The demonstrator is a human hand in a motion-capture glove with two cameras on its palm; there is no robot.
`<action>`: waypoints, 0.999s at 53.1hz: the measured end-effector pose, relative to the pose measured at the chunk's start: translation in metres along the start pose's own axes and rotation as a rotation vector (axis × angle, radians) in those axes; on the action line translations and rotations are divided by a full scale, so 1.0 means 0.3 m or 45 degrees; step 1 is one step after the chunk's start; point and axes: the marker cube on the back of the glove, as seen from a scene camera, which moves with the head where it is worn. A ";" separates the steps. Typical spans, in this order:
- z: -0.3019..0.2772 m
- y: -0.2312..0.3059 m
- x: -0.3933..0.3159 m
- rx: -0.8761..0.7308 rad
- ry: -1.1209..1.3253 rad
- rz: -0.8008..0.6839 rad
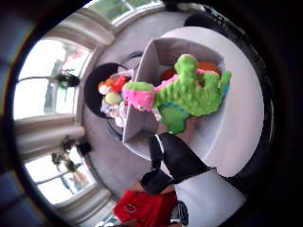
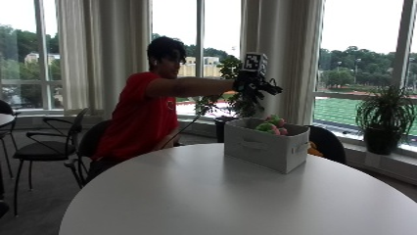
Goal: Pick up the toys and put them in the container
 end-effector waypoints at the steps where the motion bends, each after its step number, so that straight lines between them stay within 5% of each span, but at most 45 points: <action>1: -0.002 0.009 0.018 0.009 -0.016 -0.041; 10: 0.037 0.095 0.110 0.041 -0.089 0.068; 34: 0.623 0.447 0.694 0.004 -0.131 0.430; 53: 0.673 0.644 0.786 0.058 -0.285 0.468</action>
